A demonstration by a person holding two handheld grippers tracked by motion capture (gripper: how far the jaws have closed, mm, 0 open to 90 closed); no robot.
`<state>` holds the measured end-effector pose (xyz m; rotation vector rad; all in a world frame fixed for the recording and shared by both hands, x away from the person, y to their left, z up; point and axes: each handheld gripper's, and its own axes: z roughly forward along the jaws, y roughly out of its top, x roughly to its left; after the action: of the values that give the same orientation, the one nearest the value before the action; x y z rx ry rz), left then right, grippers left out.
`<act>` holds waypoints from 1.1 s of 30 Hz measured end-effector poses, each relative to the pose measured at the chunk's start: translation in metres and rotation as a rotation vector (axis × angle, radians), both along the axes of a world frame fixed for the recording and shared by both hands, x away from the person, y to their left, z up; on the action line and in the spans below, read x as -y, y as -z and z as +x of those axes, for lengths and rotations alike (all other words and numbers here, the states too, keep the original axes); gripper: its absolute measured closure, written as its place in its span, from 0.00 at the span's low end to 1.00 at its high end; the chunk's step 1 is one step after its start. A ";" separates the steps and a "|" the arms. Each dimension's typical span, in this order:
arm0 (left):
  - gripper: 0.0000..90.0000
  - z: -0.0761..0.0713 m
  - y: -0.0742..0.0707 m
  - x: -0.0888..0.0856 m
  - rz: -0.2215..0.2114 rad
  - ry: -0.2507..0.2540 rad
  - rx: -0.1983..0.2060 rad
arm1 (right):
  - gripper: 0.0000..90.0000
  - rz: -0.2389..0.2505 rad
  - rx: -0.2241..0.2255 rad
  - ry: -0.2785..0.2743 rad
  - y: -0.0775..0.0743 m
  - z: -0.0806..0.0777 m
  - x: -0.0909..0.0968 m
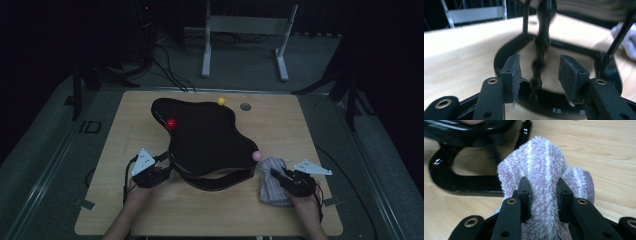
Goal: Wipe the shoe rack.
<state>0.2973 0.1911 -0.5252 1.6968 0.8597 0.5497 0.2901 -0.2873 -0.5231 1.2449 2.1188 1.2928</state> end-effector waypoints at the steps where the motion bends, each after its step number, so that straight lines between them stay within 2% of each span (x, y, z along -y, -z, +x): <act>1: 0.59 0.002 -0.004 0.001 0.005 0.005 0.008 | 0.79 0.001 0.005 -0.009 -0.001 -0.003 -0.001; 3: 0.59 0.003 -0.006 0.002 0.006 0.007 0.016 | 0.79 0.001 0.008 -0.014 -0.002 -0.006 -0.003; 4: 0.59 0.007 -0.012 0.004 0.004 0.011 0.037 | 0.79 0.000 0.012 -0.026 -0.003 -0.007 -0.005; 6: 0.59 0.010 -0.016 0.006 -0.012 0.017 0.042 | 0.79 0.003 0.018 -0.044 -0.006 -0.008 -0.011; 12: 0.83 0.013 -0.017 0.011 0.004 -0.003 0.059 | 0.79 0.000 0.014 -0.067 -0.005 -0.005 -0.019; 19: 0.84 0.006 -0.017 0.011 -0.005 0.003 0.049 | 0.79 -0.008 0.015 -0.085 -0.007 0.002 -0.026; 28: 0.84 -0.010 -0.017 0.008 -0.008 0.027 0.056 | 0.79 -0.022 0.014 -0.071 -0.007 0.018 -0.030; 33: 0.84 -0.016 -0.015 0.002 -0.021 0.026 0.065 | 0.79 -0.035 0.019 -0.064 -0.009 0.035 -0.040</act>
<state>0.2813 0.1893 -0.5105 1.6593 0.7935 0.5736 0.3254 -0.2475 -0.5140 1.1547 2.1747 1.2834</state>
